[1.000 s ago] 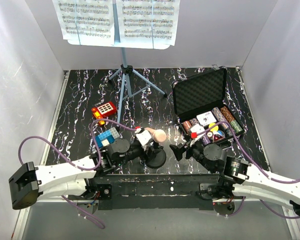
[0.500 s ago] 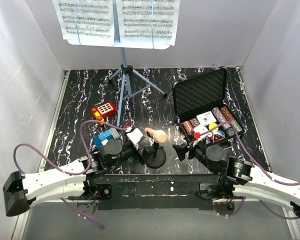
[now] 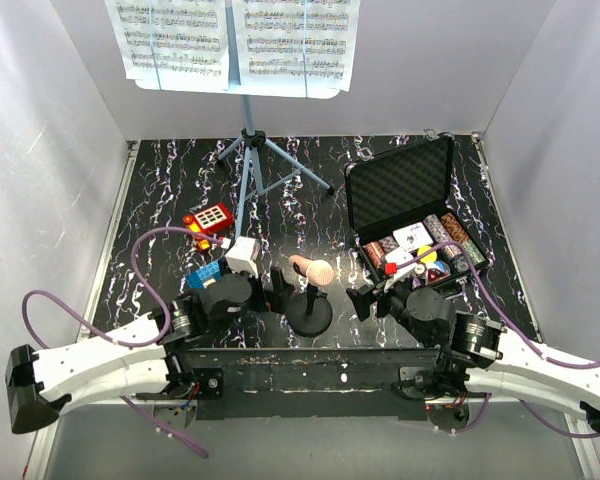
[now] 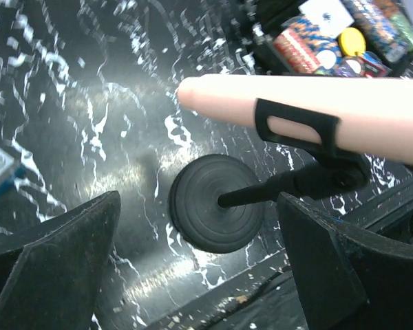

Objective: Pack up the instrument practice props
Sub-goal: Unscrew the knob on the microphone stand, then pick up the microphone stand at the center of the board.

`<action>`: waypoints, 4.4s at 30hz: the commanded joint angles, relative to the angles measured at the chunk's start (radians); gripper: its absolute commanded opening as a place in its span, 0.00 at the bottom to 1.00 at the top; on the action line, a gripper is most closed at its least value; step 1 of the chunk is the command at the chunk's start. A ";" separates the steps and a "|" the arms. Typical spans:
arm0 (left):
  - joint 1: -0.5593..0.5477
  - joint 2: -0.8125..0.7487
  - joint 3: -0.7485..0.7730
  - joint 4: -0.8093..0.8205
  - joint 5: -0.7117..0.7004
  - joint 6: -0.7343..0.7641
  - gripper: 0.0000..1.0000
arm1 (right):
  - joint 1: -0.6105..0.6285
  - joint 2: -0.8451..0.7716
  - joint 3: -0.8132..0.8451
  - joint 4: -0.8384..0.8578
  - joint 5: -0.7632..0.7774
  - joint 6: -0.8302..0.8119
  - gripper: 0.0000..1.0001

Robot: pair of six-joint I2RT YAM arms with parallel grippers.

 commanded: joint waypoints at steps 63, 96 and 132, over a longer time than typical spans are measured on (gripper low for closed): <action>-0.375 0.454 0.102 0.264 -0.607 -0.167 0.64 | -0.002 -0.030 0.028 -0.049 0.054 0.113 0.88; -0.280 -0.006 -0.199 0.517 -0.110 0.353 0.78 | -0.001 0.062 0.113 0.017 -0.091 0.004 0.88; -0.097 0.115 -0.210 0.890 0.238 0.681 0.00 | 0.001 -0.039 0.077 -0.058 -0.040 0.059 0.86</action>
